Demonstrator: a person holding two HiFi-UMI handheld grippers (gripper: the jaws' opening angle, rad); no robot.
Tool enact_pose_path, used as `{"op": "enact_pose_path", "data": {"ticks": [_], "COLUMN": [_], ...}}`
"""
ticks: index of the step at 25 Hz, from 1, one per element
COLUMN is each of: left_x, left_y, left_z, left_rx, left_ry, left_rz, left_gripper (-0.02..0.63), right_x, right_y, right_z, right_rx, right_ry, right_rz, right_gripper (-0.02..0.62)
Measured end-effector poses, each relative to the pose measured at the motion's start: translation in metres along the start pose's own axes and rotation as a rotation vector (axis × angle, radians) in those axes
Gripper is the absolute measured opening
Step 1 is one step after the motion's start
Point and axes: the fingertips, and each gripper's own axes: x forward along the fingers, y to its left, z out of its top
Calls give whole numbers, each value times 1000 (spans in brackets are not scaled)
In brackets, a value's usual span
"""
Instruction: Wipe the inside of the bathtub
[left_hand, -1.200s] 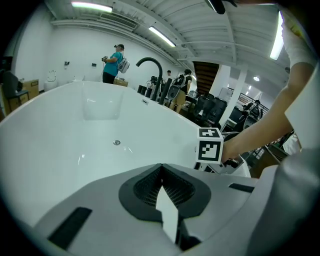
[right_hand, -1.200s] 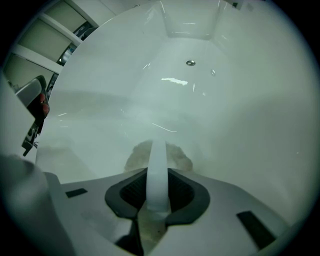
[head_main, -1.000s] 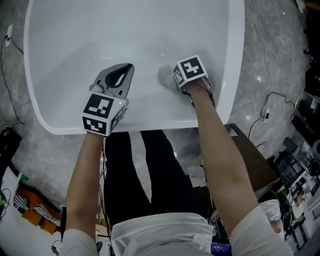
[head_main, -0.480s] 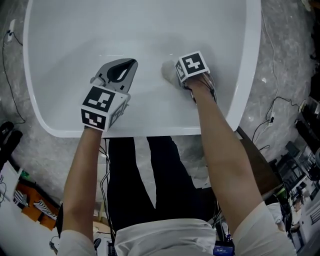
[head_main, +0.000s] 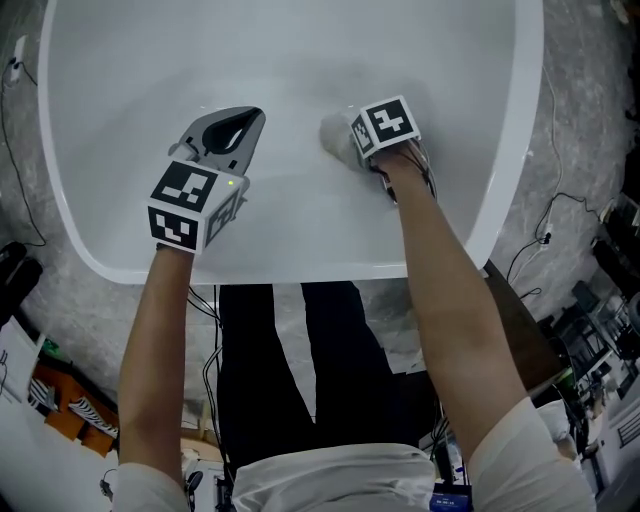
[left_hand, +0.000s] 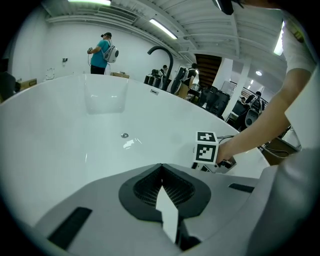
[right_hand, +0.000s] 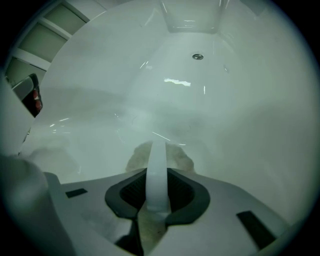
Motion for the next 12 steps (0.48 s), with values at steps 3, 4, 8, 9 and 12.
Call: {"op": "enact_pose_path", "data": {"ticks": [3,4,8,9,12], "left_x": [-4,-4,-11,-15,-26], "left_y": [9,11,23,27,39], "left_z": [-5,-6,-14,-17,-25], "left_rx": [2,1,-8,-12,-21], "left_ry": [10,12,17,19,22], "left_rz": [9,12,36,42,57], "left_gripper": [12,12,12,12,12], "right_x": [7,9,16,17,22], "right_y": [11,13,29,35,53], "right_z": [6,8,17,20,27], "right_rx": [-1,0,-13,-17,-25], "right_ry": [-5,-5,-13,-15,-21], "right_rz": [19,27,47,52,70], "right_gripper": [97,97,97,97,97]}}
